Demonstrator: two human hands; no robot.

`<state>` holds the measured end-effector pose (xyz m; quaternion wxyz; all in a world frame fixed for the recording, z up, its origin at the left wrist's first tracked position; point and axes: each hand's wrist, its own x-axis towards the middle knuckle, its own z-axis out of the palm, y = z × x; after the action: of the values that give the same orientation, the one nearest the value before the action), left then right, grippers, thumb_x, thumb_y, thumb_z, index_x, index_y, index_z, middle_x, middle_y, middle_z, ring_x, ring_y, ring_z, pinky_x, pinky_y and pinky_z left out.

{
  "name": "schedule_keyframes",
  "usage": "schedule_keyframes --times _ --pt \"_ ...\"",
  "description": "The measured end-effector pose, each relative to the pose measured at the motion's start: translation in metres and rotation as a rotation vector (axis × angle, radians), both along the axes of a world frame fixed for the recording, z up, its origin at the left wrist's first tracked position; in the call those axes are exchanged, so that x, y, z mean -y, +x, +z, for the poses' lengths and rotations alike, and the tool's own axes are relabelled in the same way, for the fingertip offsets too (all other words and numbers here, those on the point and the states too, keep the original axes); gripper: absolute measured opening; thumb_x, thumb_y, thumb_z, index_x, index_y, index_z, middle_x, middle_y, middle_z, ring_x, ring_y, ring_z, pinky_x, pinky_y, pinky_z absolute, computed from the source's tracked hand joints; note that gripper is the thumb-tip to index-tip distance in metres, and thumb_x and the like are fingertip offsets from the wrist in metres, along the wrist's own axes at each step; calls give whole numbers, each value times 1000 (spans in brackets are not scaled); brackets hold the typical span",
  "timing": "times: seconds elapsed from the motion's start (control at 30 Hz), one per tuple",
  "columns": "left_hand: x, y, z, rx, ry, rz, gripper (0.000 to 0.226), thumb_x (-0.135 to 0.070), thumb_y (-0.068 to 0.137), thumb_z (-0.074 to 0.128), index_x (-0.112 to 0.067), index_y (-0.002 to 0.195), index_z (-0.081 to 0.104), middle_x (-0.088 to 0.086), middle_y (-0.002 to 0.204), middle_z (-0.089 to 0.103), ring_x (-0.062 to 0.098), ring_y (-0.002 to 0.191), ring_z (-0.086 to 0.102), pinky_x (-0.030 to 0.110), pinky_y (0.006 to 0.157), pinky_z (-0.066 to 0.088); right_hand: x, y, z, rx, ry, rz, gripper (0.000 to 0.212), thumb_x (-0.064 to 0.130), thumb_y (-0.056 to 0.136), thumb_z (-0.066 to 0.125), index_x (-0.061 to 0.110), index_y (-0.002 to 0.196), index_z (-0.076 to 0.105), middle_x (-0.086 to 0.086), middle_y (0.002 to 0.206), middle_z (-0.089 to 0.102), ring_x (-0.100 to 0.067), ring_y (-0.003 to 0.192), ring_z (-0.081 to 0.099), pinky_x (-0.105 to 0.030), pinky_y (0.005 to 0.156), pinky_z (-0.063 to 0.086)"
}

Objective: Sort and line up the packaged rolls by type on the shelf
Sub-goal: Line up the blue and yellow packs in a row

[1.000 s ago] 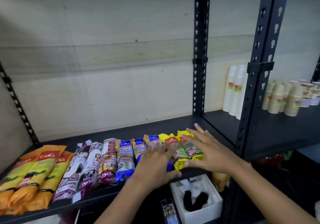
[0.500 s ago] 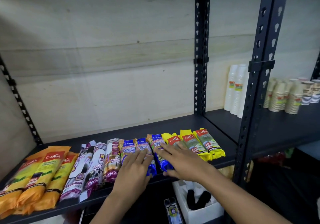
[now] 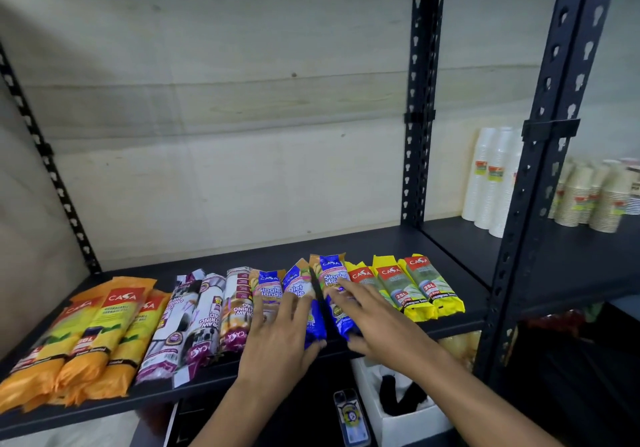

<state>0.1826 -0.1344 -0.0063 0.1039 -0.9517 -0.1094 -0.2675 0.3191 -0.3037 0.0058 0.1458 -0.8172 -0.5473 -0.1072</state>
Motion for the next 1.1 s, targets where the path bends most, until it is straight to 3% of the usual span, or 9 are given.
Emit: schedule_keyframes --times 0.1,0.23,0.3,0.43,0.5,0.7,0.9,1.0,1.1 --pt "1 1 2 -32 1 31 82 -59 77 72 -24 145 42 7 123 54 27 101 66 59 112 32 0 -3 -1 5 75 -15 85 28 88 64 30 159 18 3 162 18 -16 145 16 -33 108 42" --pt "4 4 -1 -16 -103 5 77 -44 70 83 -18 136 53 8 122 53 30 109 57 45 97 48 0 -6 -1 20 41 -15 83 28 87 64 27 159 22 -1 161 22 -19 145 20 -30 108 38" --pt "6 5 -3 12 -95 -13 75 -37 65 88 -15 130 59 10 122 57 31 108 58 45 91 51 -1 -6 -5 36 3 -1 83 28 85 65 24 158 24 -3 160 26 -21 146 24 -32 108 39" --pt "6 7 -5 37 -79 -47 71 -33 65 88 -13 127 61 8 123 61 28 111 57 47 94 50 -4 1 -11 106 -19 1 81 32 82 69 22 154 35 -6 156 39 -27 141 39 -41 107 45" --pt "3 7 -7 32 -95 -65 69 -31 66 88 -13 127 62 7 125 60 27 112 58 47 95 50 -4 5 -10 150 -26 8 78 33 82 70 21 153 39 -6 155 43 -29 139 45 -44 113 39" --pt "5 3 -3 -23 -47 -187 74 -16 65 82 -21 135 57 0 133 59 23 121 54 48 104 44 -5 8 -8 117 -34 26 82 35 90 60 29 160 16 1 162 30 -22 145 32 -41 120 21" --pt "2 3 -2 -35 -147 -191 65 -18 72 80 -17 133 59 1 136 59 23 122 57 44 100 49 -3 10 -12 151 -19 5 75 39 84 65 21 153 39 -3 155 43 -25 139 45 -44 116 34" --pt "3 1 1 -29 -168 -211 66 -21 69 86 -16 130 62 1 134 62 21 120 60 38 102 48 -3 12 -14 138 -25 2 78 47 87 64 24 155 34 0 159 37 -23 143 40 -38 118 24" --pt "5 2 4 -17 -140 -230 69 -22 62 91 -15 126 66 1 130 64 19 116 63 35 101 46 -2 11 -13 145 -26 3 81 54 85 66 25 154 34 0 158 39 -22 142 41 -38 117 28"
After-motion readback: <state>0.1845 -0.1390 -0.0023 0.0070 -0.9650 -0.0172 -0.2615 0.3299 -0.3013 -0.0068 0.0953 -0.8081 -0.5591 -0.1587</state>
